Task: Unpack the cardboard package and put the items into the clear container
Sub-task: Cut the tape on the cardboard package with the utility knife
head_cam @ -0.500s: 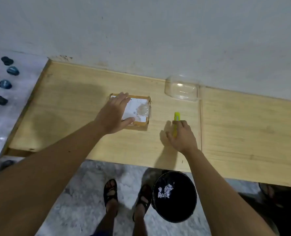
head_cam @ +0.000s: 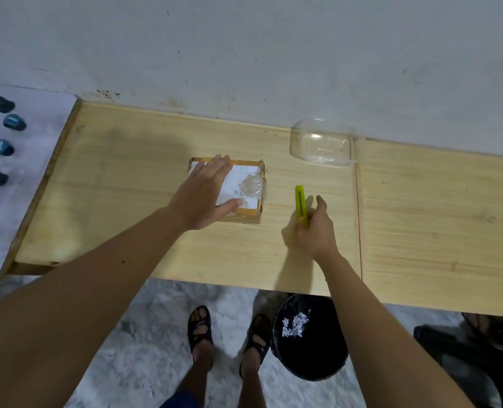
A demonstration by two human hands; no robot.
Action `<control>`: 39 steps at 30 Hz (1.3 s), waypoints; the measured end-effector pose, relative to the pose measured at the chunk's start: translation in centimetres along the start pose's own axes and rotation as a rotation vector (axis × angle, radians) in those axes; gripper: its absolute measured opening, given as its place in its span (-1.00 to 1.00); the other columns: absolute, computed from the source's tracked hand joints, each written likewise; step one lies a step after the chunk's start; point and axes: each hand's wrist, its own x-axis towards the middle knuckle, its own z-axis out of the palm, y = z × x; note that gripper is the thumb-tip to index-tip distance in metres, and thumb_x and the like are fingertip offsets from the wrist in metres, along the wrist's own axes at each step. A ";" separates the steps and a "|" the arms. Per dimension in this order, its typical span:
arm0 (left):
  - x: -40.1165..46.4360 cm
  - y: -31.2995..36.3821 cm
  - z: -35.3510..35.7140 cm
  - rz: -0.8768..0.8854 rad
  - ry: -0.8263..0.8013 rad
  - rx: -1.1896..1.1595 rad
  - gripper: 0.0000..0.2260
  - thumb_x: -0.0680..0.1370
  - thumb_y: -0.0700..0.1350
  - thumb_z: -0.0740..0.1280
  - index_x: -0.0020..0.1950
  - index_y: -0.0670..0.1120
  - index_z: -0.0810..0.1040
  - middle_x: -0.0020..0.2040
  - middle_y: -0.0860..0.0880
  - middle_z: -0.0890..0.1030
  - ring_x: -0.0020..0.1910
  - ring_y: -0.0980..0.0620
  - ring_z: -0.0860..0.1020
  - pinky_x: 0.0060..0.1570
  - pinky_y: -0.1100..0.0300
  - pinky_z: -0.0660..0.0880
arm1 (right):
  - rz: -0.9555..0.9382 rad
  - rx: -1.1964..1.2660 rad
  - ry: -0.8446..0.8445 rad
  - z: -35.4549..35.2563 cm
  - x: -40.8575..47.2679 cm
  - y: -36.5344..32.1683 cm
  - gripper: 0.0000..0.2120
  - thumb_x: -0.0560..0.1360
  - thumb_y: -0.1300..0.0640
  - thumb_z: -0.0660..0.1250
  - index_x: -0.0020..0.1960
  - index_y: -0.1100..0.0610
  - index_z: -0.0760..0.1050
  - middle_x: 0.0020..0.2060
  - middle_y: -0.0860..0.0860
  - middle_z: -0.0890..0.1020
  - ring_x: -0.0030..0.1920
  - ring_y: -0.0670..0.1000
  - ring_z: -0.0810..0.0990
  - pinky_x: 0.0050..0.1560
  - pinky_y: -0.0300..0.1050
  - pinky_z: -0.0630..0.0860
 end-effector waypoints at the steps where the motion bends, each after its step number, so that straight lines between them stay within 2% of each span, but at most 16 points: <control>1: 0.0 0.0 -0.1 0.007 0.009 -0.004 -0.20 0.57 0.27 0.36 0.60 -0.23 0.28 0.64 -0.18 0.28 0.65 -0.15 0.22 0.60 -0.15 0.18 | 0.005 0.017 -0.008 0.1 -0.1 -0.3 -0.33 0.56 0.24 0.33 0.60 0.22 0.15 0.21 0.12 0.60 0.21 0.19 0.60 0.13 -0.08 0.45; 4: 0.0 -0.2 -0.1 0.013 0.012 -0.024 -0.20 0.57 0.28 0.36 0.61 -0.23 0.28 0.65 -0.16 0.27 0.66 -0.13 0.21 0.61 -0.15 0.18 | 0.004 0.113 -0.032 0.6 -0.3 -1.6 -0.53 0.56 0.23 0.34 0.46 0.16 0.42 0.00 0.03 0.60 0.06 0.18 0.64 0.01 -0.03 0.52; 7: -0.1 -0.3 -0.2 0.025 0.016 -0.044 -0.20 0.58 0.29 0.34 0.62 -0.22 0.26 0.66 -0.16 0.26 0.67 -0.11 0.18 0.63 -0.14 0.14 | 0.031 0.309 -0.108 0.8 -0.6 -3.2 -0.59 0.54 0.21 0.38 0.36 0.08 0.42 -0.03 0.06 0.66 -0.04 0.16 0.72 0.08 0.13 0.63; 9: 0.0 -0.4 -0.2 0.031 0.014 -0.043 -0.17 0.57 0.34 0.27 0.62 -0.22 0.26 0.66 -0.15 0.25 0.67 -0.11 0.17 0.63 -0.14 0.14 | -0.002 0.446 -0.171 0.9 -1.0 -4.4 -0.64 0.57 0.33 0.35 0.30 0.09 0.38 -0.04 0.09 0.71 -0.13 0.09 0.75 0.01 0.04 0.61; 12: 0.1 -0.8 0.0 0.034 0.011 -0.043 -0.14 0.56 0.38 0.22 0.62 -0.22 0.24 0.66 -0.15 0.25 0.67 -0.10 0.16 0.63 -0.16 0.14 | -0.070 0.589 -0.265 0.4 -1.7 -6.0 -0.49 0.59 0.44 0.29 0.43 0.08 0.30 0.04 0.24 0.66 -0.15 0.09 0.72 -0.13 -0.11 0.62; 14: 0.1 -0.9 0.2 0.038 0.019 -0.051 -0.16 0.57 0.36 0.25 0.63 -0.22 0.23 0.66 -0.15 0.24 0.68 -0.10 0.15 0.63 -0.15 0.12 | -0.067 0.639 -0.322 0.0 -2.1 -6.5 -0.34 0.62 0.43 0.28 0.58 -0.03 0.19 0.11 0.26 0.61 -0.18 0.07 0.72 -0.21 -0.10 0.66; 16: 0.1 -0.9 0.4 0.045 0.032 -0.052 -0.17 0.58 0.33 0.29 0.63 -0.22 0.23 0.66 -0.15 0.24 0.68 -0.10 0.15 0.64 -0.15 0.11 | -0.079 0.635 -0.341 -0.2 -2.6 -6.6 -0.29 0.64 0.40 0.28 0.62 -0.10 0.14 0.10 0.26 0.60 -0.23 0.08 0.72 -0.25 -0.05 0.67; 18: 0.1 -0.9 0.5 0.046 0.038 -0.055 -0.18 0.58 0.32 0.31 0.64 -0.21 0.23 0.67 -0.14 0.23 0.68 -0.09 0.14 0.65 -0.13 0.09 | -0.079 0.613 -0.323 -0.3 -3.0 -6.4 -0.32 0.66 0.37 0.26 0.64 -0.11 0.15 0.00 0.24 0.61 -0.27 0.14 0.71 -0.27 -0.02 0.68; 21: 0.1 -0.9 0.5 0.043 0.039 -0.069 -0.18 0.58 0.31 0.32 0.64 -0.20 0.22 0.68 -0.13 0.21 0.68 -0.07 0.12 0.65 -0.11 0.05 | -0.076 0.579 -0.245 -0.1 -3.4 -5.8 -0.47 0.70 0.25 0.25 0.60 -0.06 0.25 -0.17 0.16 0.59 -0.39 0.19 0.66 -0.37 -0.02 0.64; 26: 0.1 -1.0 0.6 0.046 0.046 -0.071 -0.18 0.58 0.31 0.33 0.64 -0.20 0.24 0.67 -0.13 0.22 0.68 -0.08 0.13 0.65 -0.10 0.05 | -0.104 0.464 -0.104 0.3 -3.9 -5.4 -0.65 0.70 0.11 0.25 0.48 -0.02 0.43 -0.32 0.06 0.56 -0.54 0.12 0.53 -0.49 -0.12 0.47; 28: 0.0 -1.0 0.7 0.041 0.048 -0.073 -0.19 0.58 0.30 0.33 0.64 -0.20 0.24 0.67 -0.12 0.22 0.68 -0.07 0.13 0.66 -0.08 0.04 | -0.122 0.421 -0.018 0.6 -3.8 -5.1 -0.70 0.68 0.03 0.26 0.40 -0.04 0.50 -0.36 -0.06 0.54 -0.50 0.03 0.50 -0.40 -0.13 0.46; 30: 0.0 -1.0 0.8 0.042 0.053 -0.073 -0.19 0.58 0.30 0.34 0.64 -0.19 0.24 0.68 -0.12 0.22 0.68 -0.06 0.13 0.65 -0.06 0.02 | -0.146 0.385 0.059 0.7 -3.7 -4.8 -0.71 0.65 -0.05 0.28 0.34 -0.05 0.56 -0.35 -0.17 0.56 -0.37 -0.04 0.50 -0.26 -0.09 0.49; 33: 0.0 -1.0 0.9 0.043 0.063 -0.075 -0.19 0.58 0.29 0.35 0.64 -0.20 0.25 0.68 -0.12 0.22 0.68 -0.06 0.13 0.65 -0.06 0.01 | -0.154 0.361 0.114 0.7 -4.1 -5.0 -0.72 0.66 -0.04 0.28 0.33 -0.03 0.57 -0.29 -0.17 0.58 -0.28 -0.05 0.54 -0.17 -0.05 0.55; 39: 0.0 -1.2 1.3 0.047 0.079 -0.075 -0.15 0.57 0.38 0.21 0.63 -0.20 0.25 0.67 -0.13 0.22 0.68 -0.08 0.14 0.65 -0.11 0.05 | -0.139 0.378 0.135 1.4 -4.8 -5.7 -0.75 0.65 -0.03 0.28 0.29 -0.05 0.58 -0.31 -0.14 0.58 -0.28 -0.01 0.55 -0.18 0.03 0.60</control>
